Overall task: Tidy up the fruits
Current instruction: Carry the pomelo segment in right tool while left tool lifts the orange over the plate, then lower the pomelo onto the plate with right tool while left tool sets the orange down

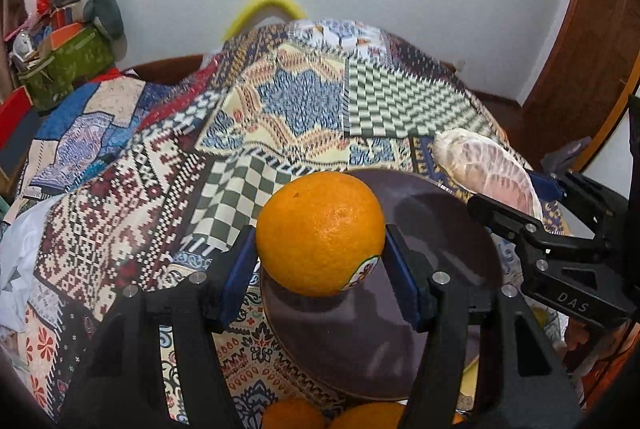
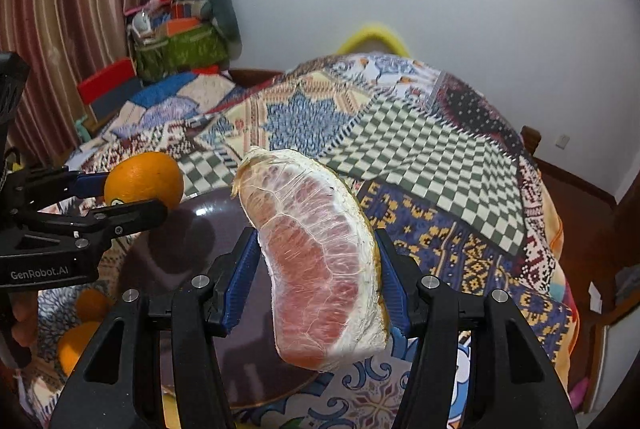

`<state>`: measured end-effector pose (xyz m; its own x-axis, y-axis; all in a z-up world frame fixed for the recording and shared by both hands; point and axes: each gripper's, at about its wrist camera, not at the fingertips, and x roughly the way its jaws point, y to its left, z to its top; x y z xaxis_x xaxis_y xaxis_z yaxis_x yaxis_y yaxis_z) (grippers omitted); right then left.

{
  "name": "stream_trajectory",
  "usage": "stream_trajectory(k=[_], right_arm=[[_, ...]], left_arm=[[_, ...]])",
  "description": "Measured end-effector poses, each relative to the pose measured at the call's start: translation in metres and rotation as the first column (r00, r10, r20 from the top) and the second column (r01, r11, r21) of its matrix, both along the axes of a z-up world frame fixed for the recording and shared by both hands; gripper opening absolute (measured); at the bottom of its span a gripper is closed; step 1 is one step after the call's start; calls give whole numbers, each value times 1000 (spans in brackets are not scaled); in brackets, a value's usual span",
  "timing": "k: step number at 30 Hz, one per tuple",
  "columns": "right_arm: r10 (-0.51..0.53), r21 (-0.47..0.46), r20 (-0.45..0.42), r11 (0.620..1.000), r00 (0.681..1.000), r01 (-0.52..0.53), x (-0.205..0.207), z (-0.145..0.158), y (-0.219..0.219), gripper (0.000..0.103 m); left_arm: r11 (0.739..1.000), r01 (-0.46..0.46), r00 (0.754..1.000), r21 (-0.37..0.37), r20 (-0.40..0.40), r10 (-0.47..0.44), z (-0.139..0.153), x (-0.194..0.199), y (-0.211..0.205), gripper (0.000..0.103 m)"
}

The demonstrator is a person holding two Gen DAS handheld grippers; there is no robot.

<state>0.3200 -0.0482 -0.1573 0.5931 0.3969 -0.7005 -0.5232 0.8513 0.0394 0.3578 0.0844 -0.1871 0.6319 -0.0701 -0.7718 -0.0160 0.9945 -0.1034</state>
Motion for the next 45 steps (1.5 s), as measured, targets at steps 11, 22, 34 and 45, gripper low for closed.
stream_trajectory(k=[11, 22, 34, 45], right_arm=[[46, -80, -66, 995, 997, -51, 16, -21, 11, 54], [63, -81, -69, 994, 996, -68, 20, -18, 9, 55], [36, -31, 6, 999, 999, -36, -7, 17, -9, 61], [-6, 46, 74, 999, 997, 3, -51, 51, -37, 65]], left_arm=[[1000, 10, 995, 5, -97, -9, -22, 16, 2, 62], [1000, 15, 988, 28, -154, -10, -30, 22, -1, 63], [998, 34, 994, 46, -109, -29, -7, 7, -11, 68], [997, 25, 1000, 71, 2, -26, 45, -44, -16, 70]])
